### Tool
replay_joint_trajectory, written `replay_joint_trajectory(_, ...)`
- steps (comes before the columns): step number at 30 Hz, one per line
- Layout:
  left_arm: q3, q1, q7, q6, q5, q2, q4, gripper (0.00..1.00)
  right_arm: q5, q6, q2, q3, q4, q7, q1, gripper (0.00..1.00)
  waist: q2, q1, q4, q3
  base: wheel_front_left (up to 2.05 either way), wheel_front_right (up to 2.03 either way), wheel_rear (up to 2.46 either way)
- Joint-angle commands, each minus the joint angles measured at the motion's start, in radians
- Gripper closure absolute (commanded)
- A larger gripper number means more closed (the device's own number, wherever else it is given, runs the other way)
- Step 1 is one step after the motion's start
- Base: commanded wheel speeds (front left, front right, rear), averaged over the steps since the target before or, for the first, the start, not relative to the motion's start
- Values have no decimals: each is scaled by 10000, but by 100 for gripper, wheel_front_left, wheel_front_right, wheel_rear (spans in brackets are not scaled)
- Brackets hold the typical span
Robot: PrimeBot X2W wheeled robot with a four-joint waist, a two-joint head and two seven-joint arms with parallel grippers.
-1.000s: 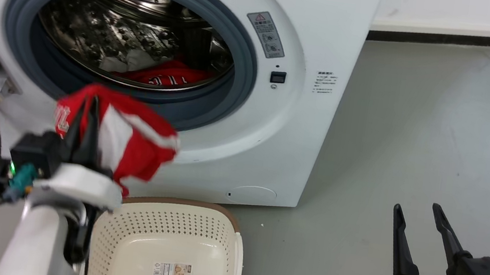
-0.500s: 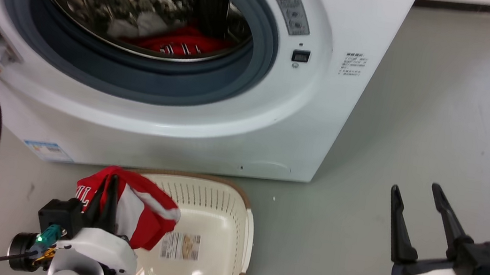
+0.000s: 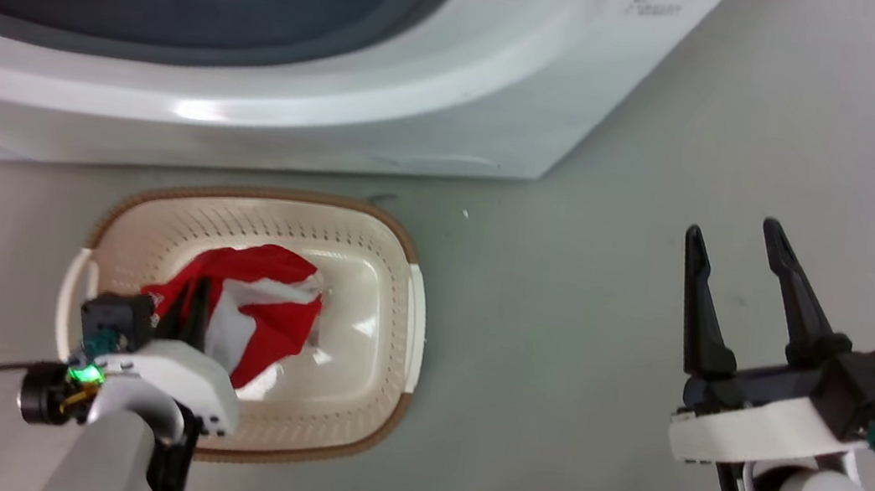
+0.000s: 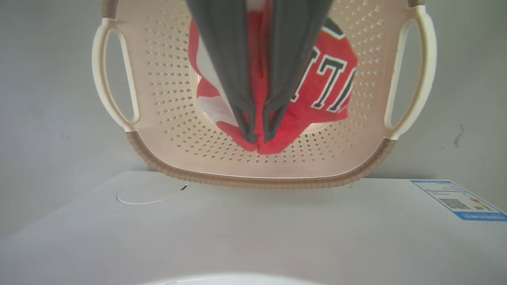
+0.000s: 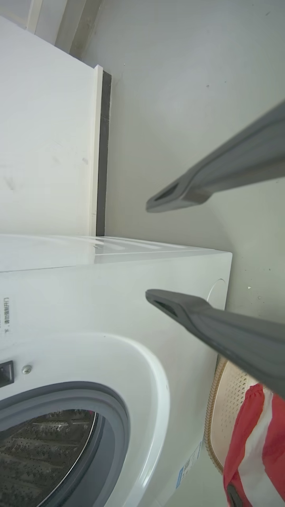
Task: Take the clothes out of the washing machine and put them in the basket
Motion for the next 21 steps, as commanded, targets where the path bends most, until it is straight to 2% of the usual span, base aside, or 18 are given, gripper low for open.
replay_joint_trajectory(1,100,-482,-69,30,65,163,255,100,62,-7,24,109,45,-93,-384,0,0,-2,-616,1061,0,0,0)
replay_joint_trajectory(14,194,-2568,-53,260,612,847,2666,100,409,-7,27,643,147,-213,-1550,0,0,-2,-1425,3155,0,0,0)
replay_joint_trajectory(21,229,-3190,-53,424,653,1101,3726,100,630,-8,24,924,110,-214,-1789,0,0,-2,-1764,3556,0,0,0)
